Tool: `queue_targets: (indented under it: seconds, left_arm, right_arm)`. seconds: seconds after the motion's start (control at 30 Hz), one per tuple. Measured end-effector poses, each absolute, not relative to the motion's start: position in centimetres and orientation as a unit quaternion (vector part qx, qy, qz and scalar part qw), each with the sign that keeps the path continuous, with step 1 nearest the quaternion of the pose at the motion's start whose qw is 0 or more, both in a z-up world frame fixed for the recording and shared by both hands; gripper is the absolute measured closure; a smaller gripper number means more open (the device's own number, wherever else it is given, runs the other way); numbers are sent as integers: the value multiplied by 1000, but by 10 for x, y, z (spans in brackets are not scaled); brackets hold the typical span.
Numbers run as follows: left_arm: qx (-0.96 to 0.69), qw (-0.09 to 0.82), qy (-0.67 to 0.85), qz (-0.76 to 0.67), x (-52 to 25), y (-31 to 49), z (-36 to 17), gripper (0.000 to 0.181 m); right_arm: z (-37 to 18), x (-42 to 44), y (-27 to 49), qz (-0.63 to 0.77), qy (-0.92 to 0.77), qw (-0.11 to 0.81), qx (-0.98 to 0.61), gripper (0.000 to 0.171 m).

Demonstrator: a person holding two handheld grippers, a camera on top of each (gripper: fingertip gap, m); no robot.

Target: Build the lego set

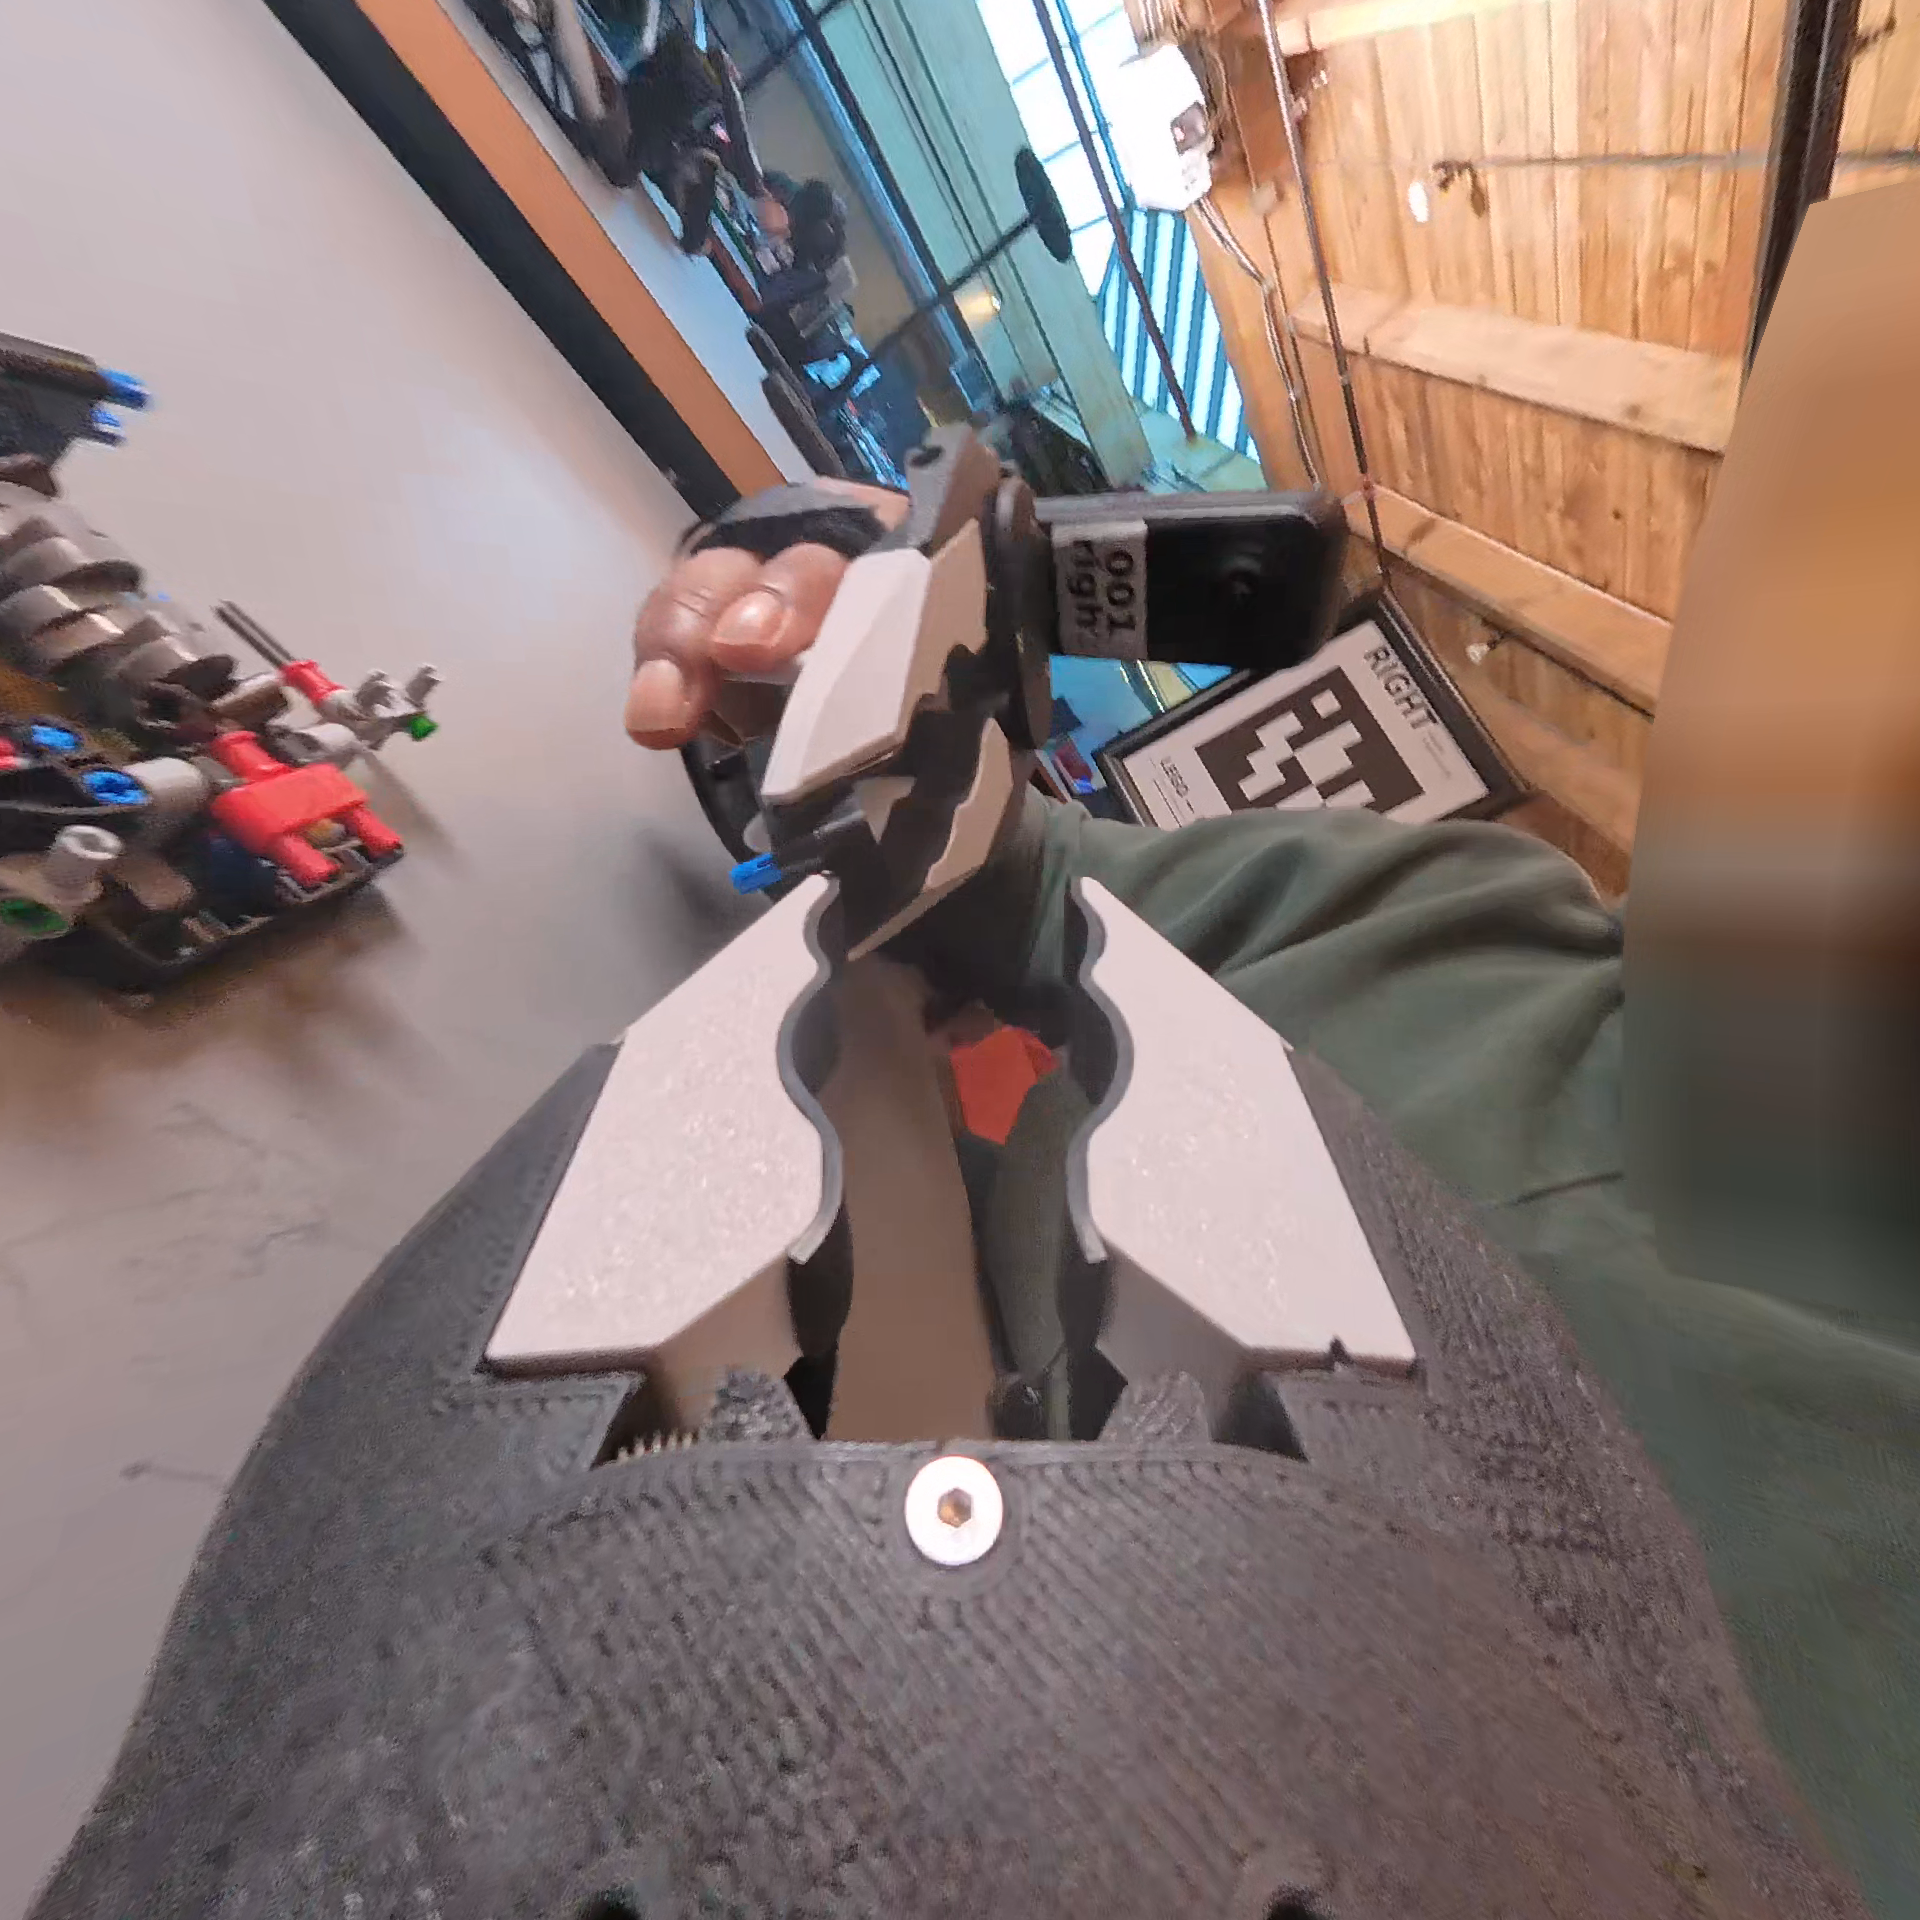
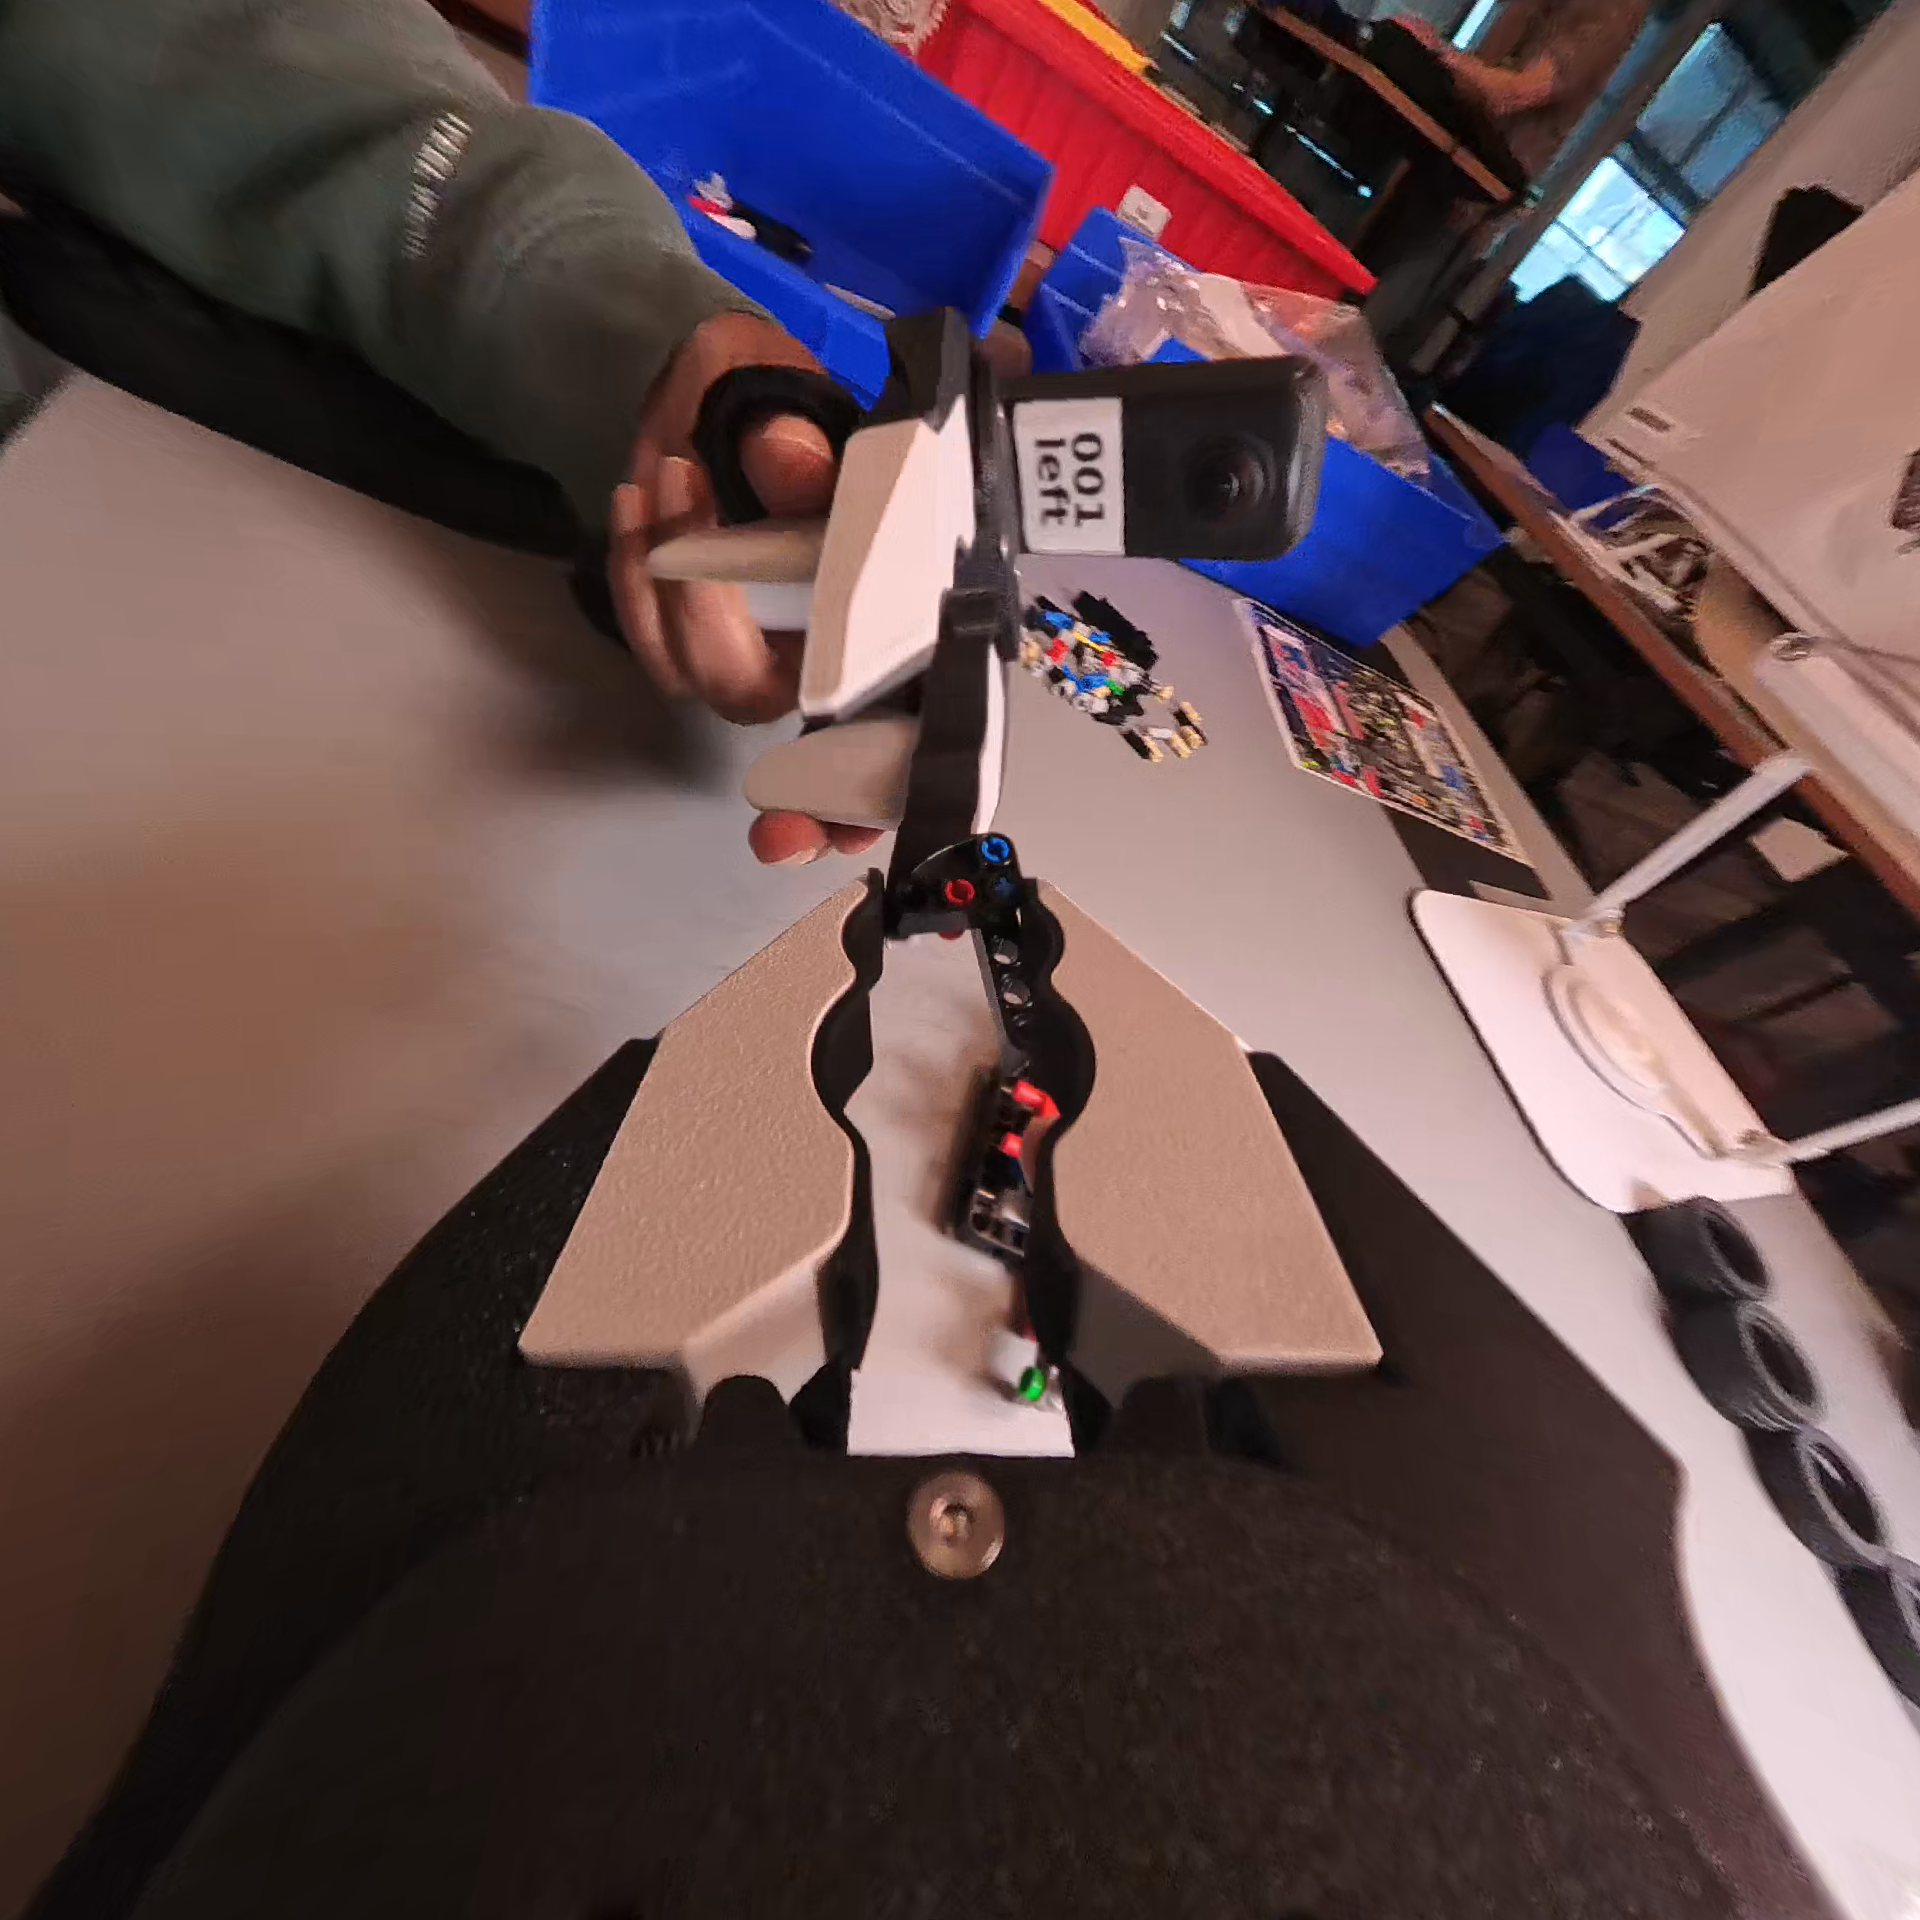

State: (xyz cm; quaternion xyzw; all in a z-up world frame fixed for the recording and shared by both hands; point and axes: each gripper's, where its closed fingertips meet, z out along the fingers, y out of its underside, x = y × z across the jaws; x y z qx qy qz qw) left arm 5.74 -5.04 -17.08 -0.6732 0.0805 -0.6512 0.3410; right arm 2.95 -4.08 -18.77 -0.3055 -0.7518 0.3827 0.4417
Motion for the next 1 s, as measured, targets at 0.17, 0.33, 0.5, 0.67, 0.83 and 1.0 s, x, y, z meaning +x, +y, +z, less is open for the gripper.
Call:
queue_targets:
  seconds: [0.17,0.33,0.5,0.67,0.83,1.0]
  left_arm:
    - [-671,327,102,-658,58,-58,-171,144]
    - [-668,316,57,-672,47,-51,-175,147]
    - [-656,341,67,-671,42,-49,-170,153]
    - [-630,344,142,-682,59,-69,-157,162]
    - [-618,345,167,-686,68,-77,-152,174]
    - [-633,413,181,-630,64,-68,-151,178]
  right_arm:
    - [-185,36,-48,409,-753,424,-293,150]
    - [-173,37,-44,414,-738,447,-289,150]
    - [-165,44,-56,464,-730,419,-275,150]
    - [-155,53,-74,535,-713,371,-261,150]
    - [-148,59,-83,582,-698,331,-255,150]
    - [-149,54,-70,583,-685,327,-290,149]
